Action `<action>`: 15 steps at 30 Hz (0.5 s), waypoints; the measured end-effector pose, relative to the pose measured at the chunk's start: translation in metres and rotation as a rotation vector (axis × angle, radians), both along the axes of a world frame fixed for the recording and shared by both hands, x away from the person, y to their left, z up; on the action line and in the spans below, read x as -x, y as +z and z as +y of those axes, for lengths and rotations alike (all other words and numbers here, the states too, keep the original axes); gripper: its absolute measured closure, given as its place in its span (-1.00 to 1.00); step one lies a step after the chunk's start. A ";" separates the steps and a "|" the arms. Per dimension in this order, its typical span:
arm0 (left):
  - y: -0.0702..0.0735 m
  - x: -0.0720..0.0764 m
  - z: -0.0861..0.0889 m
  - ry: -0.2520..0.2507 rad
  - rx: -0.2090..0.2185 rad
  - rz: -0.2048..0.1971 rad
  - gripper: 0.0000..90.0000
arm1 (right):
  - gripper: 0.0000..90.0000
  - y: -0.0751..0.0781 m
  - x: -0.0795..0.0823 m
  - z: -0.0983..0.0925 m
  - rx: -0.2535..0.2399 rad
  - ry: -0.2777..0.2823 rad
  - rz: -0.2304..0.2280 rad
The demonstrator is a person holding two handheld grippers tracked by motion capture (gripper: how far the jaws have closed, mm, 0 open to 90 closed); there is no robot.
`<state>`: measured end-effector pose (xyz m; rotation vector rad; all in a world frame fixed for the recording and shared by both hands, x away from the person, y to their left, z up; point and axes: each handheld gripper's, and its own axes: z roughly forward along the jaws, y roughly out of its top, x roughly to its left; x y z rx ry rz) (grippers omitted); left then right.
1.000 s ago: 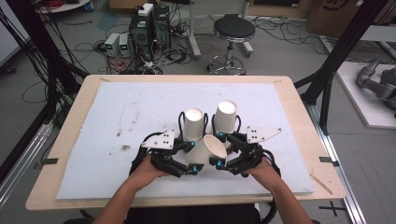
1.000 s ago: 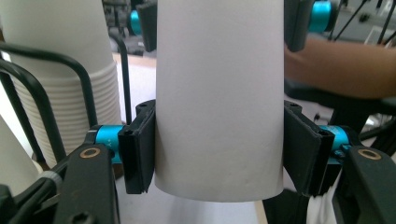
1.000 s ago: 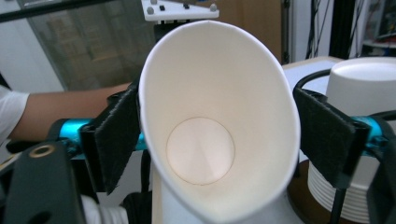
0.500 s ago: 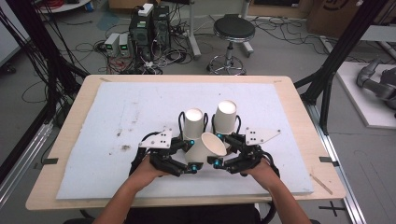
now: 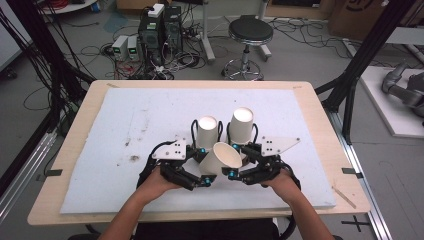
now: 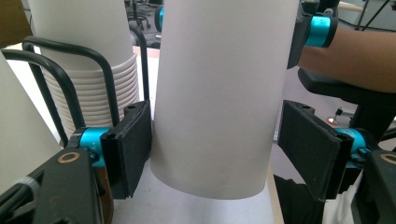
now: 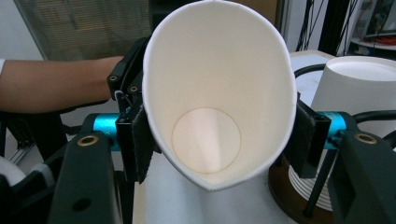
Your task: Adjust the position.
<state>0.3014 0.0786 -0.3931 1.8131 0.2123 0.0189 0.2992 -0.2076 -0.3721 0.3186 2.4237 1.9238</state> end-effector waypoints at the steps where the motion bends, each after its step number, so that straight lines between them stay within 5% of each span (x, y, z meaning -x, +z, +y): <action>1: 0.000 0.000 0.000 0.000 -0.003 0.000 -0.40 | -0.19 0.000 0.000 0.001 0.008 0.002 0.002; 15: -0.003 0.002 -0.005 -0.035 -0.041 -0.024 -0.22 | -0.18 -0.001 -0.001 0.006 0.023 0.025 0.034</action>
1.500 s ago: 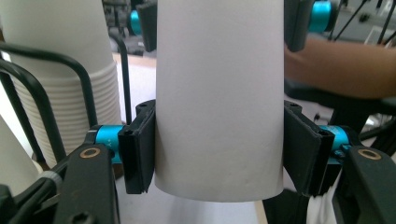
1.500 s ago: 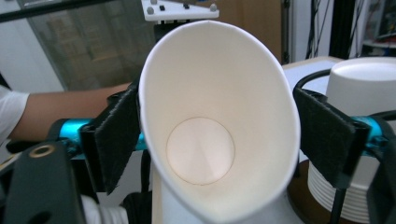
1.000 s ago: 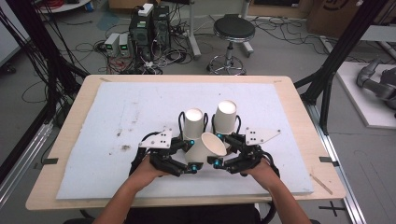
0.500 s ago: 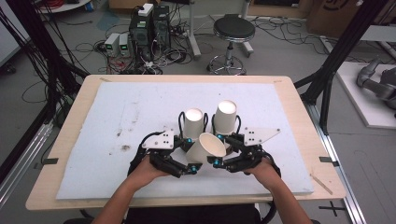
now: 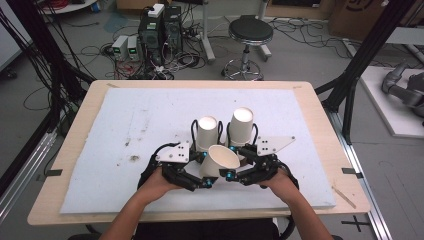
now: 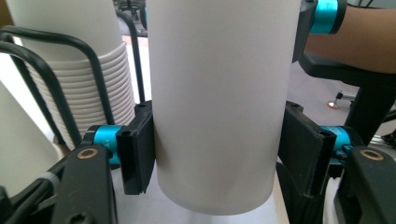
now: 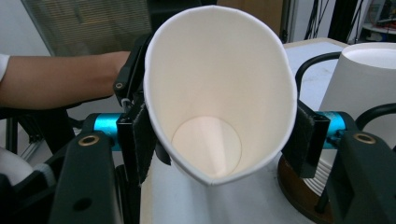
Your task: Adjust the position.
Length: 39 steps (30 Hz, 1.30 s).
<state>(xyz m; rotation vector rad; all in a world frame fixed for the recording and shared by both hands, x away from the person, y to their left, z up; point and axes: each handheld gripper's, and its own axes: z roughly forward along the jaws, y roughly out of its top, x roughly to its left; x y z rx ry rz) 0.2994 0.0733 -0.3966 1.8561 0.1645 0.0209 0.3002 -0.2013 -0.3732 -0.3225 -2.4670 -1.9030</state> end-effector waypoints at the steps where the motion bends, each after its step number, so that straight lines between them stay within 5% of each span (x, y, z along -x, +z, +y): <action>1: 0.000 0.000 0.000 -0.001 0.005 0.003 -0.22 | -0.19 0.000 0.000 0.000 -0.004 0.002 0.003; 8: 0.000 -0.001 0.001 0.010 0.064 0.024 -0.22 | -0.40 -0.001 0.001 0.001 -0.076 -0.027 0.026; 14: 0.000 -0.002 0.003 0.011 0.105 0.038 -0.22 | -0.39 -0.003 0.001 0.000 -0.098 -0.040 0.025; 22: -0.002 0.001 -0.002 0.009 0.095 0.041 -0.21 | -0.21 -0.001 0.003 -0.001 -0.109 -0.028 -0.008; 32: -0.002 0.001 -0.002 0.062 0.023 0.030 -0.37 | -0.16 0.002 0.002 -0.002 -0.015 -0.053 -0.026; 39: -0.001 0.000 -0.002 0.050 0.022 0.024 -0.33 | -0.15 0.003 0.003 -0.001 -0.024 -0.046 -0.021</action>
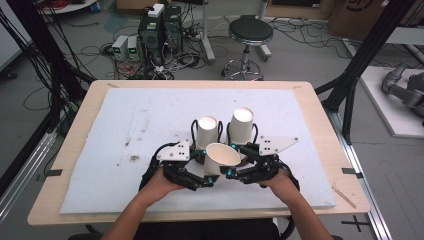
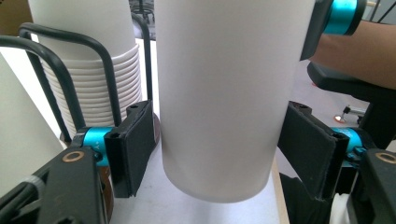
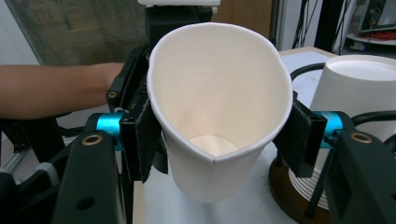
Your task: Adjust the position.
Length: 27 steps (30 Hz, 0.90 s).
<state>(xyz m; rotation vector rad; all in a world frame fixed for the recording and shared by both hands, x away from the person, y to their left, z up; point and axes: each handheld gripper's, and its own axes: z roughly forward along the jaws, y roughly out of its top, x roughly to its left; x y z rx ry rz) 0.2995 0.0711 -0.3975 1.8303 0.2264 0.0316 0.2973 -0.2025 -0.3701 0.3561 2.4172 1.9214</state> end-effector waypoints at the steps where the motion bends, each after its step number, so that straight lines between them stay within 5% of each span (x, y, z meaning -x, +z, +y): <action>1: 0.000 0.001 -0.001 -0.010 -0.002 -0.003 -0.28 | -0.15 0.000 0.000 0.001 0.000 0.000 0.000; 6: -0.001 0.001 -0.002 -0.029 0.003 -0.004 -0.21 | -0.19 0.000 0.001 0.002 -0.008 0.013 0.013; 11: 0.000 0.001 -0.001 -0.019 0.034 0.000 -0.22 | -0.61 -0.003 0.002 0.004 -0.068 -0.031 0.047; 27: -0.002 0.005 -0.005 -0.008 0.074 -0.019 -0.22 | -0.58 -0.003 0.003 0.010 -0.073 -0.026 0.000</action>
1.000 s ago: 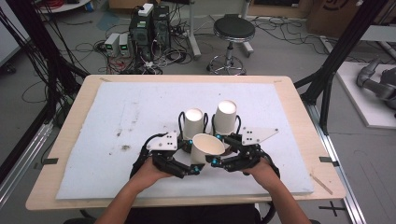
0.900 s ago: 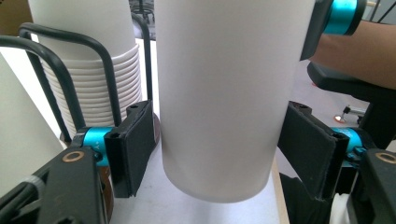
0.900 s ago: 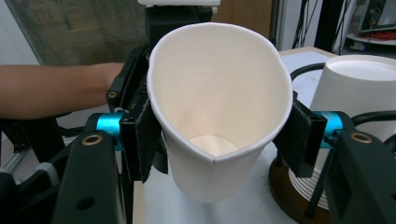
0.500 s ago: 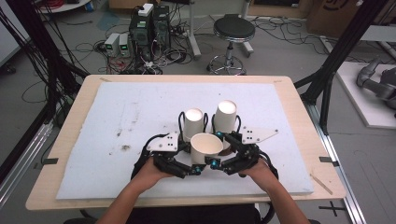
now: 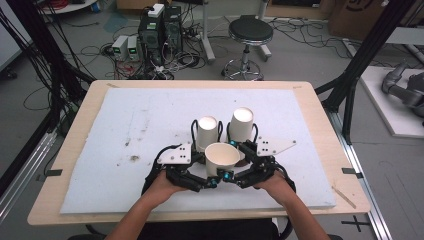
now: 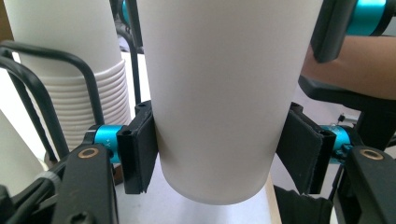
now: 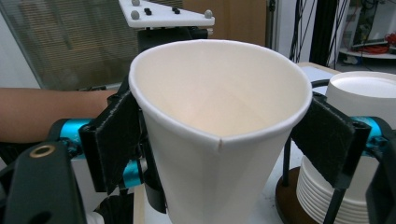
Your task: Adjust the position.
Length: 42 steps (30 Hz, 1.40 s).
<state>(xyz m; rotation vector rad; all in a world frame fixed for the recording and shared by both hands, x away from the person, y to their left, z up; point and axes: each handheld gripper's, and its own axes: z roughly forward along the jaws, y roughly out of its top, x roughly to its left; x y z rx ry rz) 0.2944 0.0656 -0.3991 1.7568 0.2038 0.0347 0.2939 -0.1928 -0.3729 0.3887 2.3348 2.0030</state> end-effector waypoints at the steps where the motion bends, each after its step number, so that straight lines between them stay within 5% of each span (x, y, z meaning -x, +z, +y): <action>1: 0.000 0.000 0.000 0.001 0.007 0.002 -0.22 | -0.58 0.000 0.000 0.000 -0.003 -0.003 0.003; 10: 0.000 0.000 -0.001 -0.001 0.017 0.005 -0.22 | -0.23 0.000 0.000 -0.001 -0.007 0.027 -0.018; 22: -0.001 -0.002 0.010 0.053 -0.002 0.022 -0.37 | -0.21 0.004 -0.003 -0.012 0.008 -0.016 -0.038; 32: 0.003 -0.007 0.053 0.205 0.033 0.002 -0.45 | -0.21 0.005 -0.006 -0.015 0.045 -0.037 -0.050; 42: 0.005 -0.012 0.079 0.295 0.062 -0.008 -0.53 | -0.21 0.006 -0.004 -0.017 0.056 -0.038 -0.058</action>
